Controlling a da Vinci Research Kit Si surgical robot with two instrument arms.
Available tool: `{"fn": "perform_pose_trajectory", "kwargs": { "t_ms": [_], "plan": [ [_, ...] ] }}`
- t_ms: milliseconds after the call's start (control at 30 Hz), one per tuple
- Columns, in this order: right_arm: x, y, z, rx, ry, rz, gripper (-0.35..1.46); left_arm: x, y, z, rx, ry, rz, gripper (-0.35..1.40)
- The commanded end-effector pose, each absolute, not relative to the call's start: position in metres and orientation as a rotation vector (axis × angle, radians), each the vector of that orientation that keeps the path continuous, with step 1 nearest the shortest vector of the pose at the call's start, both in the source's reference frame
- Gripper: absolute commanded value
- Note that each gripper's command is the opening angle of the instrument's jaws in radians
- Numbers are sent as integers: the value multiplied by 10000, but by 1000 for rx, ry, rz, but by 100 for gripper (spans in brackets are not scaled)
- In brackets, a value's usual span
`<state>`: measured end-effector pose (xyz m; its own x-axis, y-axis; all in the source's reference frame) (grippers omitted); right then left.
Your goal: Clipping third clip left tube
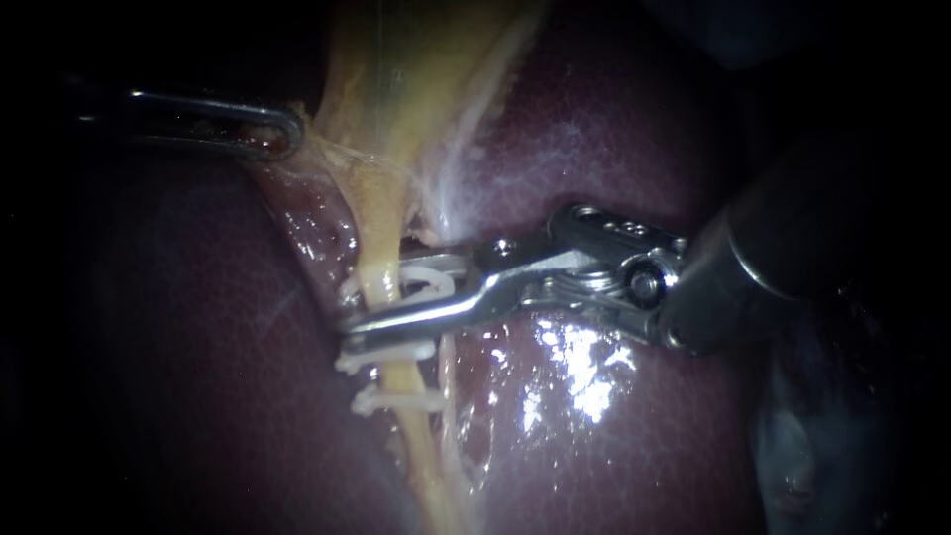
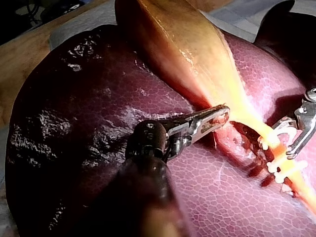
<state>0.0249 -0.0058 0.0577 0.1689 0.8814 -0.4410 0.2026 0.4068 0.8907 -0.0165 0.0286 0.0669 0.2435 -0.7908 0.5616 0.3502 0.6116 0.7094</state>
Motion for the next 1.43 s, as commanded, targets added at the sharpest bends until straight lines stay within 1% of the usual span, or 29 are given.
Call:
{"fn": "perform_pose_trajectory", "kwargs": {
  "t_ms": [33, 400, 500, 600, 700, 733, 800, 833, 1000, 1133, 1433],
  "plan": [
    [249, -56, 575, 1093, 1343, 659, 47, -165, 286, 669, 498, -1059, -822, -35],
    [251, -50, 583, 1213, 1367, 764, 34, -167, 285, 671, 496, -1059, -822, -35],
    [251, -49, 585, 1224, 1361, 769, 28, -167, 285, 671, 495, -1059, -822, -35],
    [251, -49, 586, 1229, 1359, 762, 19, -167, 285, 671, 495, -1059, -822, -35],
    [250, -49, 586, 1229, 1358, 762, 5, -167, 285, 671, 495, -1059, -822, -35],
    [250, -49, 586, 1229, 1358, 762, -2, -167, 285, 671, 495, -1059, -822, -35],
    [249, -49, 586, 1229, 1357, 761, -27, -167, 285, 671, 495, -1059, -822, -35],
    [249, -49, 586, 1233, 1353, 766, -35, -167, 285, 671, 495, -1059, -822, -35],
    [249, -50, 586, 1232, 1348, 784, -35, -167, 285, 671, 495, -1059, -822, -35],
    [249, -52, 588, 1241, 1338, 767, -35, -167, 285, 671, 495, -1059, -822, -35],
    [249, -52, 591, 1240, 1338, 767, -35, -167, 285, 671, 495, -1059, -822, -35]
  ]
}}
